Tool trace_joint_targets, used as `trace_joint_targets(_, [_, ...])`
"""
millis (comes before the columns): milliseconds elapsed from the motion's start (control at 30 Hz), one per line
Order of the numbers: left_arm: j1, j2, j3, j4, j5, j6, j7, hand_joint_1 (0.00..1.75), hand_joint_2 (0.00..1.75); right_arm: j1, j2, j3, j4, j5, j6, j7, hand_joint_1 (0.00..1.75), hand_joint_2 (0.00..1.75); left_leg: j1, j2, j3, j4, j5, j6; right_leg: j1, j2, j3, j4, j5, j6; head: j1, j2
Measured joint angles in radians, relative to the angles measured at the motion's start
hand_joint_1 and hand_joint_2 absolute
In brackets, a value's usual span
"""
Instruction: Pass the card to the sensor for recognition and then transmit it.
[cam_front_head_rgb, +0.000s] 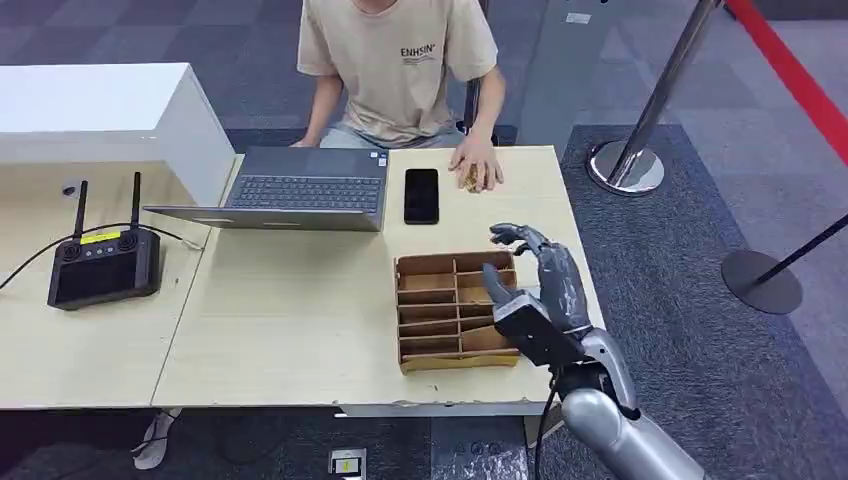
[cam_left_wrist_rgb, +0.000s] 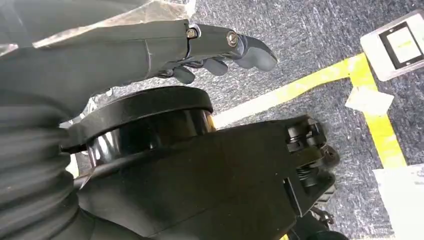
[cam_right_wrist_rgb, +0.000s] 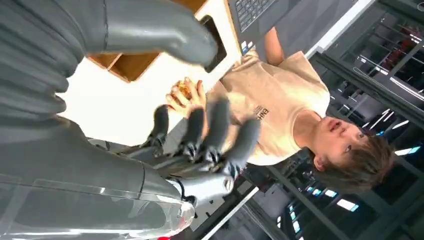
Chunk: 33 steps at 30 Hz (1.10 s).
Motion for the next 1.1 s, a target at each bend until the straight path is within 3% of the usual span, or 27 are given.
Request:
trace_joint_targets(233, [0.0, 0.0, 0.0, 0.0, -0.007, -0.003, 0.0, 0.0, 1.75, 0.005, 0.0, 0.0, 0.0, -0.005, 0.003, 0.0, 0.23, 1.75, 0.0, 0.0, 0.0, 0.0, 0.0, 0.0, 0.0, 0.0, 0.0, 0.0, 0.0, 0.0, 0.0, 0.0])
trace_joint_targets(533, [0.0, 0.002, 0.0, 0.0, 0.002, 0.0, -0.012, 0.0, 1.75, 0.019, 0.0, -0.001, 0.002, -0.003, 0.003, 0.0, 0.47, 1.75, 0.0, 0.0, 0.0, 0.0, 0.0, 0.0, 0.0, 0.0, 0.0, 0.0, 0.0, 0.0, 0.0, 0.0])
trace_joint_targets(600, [0.0, 0.003, 0.0, 0.0, 0.003, 0.0, -0.013, 0.0, 1.75, 0.022, 0.001, 0.0, 0.006, -0.002, 0.002, 0.0, 0.93, 1.75, 0.0, 0.0, 0.0, 0.0, 0.0, 0.0, 0.0, 0.0, 0.0, 0.0, 0.0, 0.0, 0.0, 0.0])
trace_joint_targets(733, [0.0, 0.004, 0.0, 0.0, 0.004, 0.005, -0.015, 0.0, 1.75, 0.025, 0.002, 0.0, 0.013, -0.002, -0.002, -0.001, 0.98, 1.75, 0.0, 0.0, 0.0, 0.0, 0.0, 0.0, 0.0, 0.0, 0.0, 0.0, 0.0, 0.0, 0.0, 0.0])
trace_joint_targets(767, [0.0, 0.004, 0.0, 0.0, 0.004, 0.005, -0.015, 0.0, 1.75, 0.026, 0.003, 0.0, 0.016, -0.002, -0.003, -0.002, 1.4, 1.75, 0.0, 0.0, 0.0, 0.0, 0.0, 0.0, 0.0, 0.0, 0.0, 0.0, 0.0, 0.0, 0.0, 0.0])
trace_joint_targets(1000, [0.0, 0.004, 0.0, 0.0, 0.005, 0.005, -0.015, 0.0, 1.75, 0.031, 0.003, -0.001, 0.025, -0.005, -0.009, -0.004, 1.22, 1.75, 0.0, 0.0, 0.0, 0.0, 0.0, 0.0, 0.0, 0.0, 0.0, 0.0, 0.0, 0.0, 0.0, 0.0])
trace_joint_targets(1100, [0.0, 0.004, 0.0, 0.0, 0.005, 0.005, -0.015, 0.0, 1.75, 0.034, 0.003, -0.002, 0.026, -0.01, -0.009, -0.005, 1.26, 1.75, 0.0, 0.0, 0.0, 0.0, 0.0, 0.0, 0.0, 0.0, 0.0, 0.0, 0.0, 0.0, 0.0, 0.0])
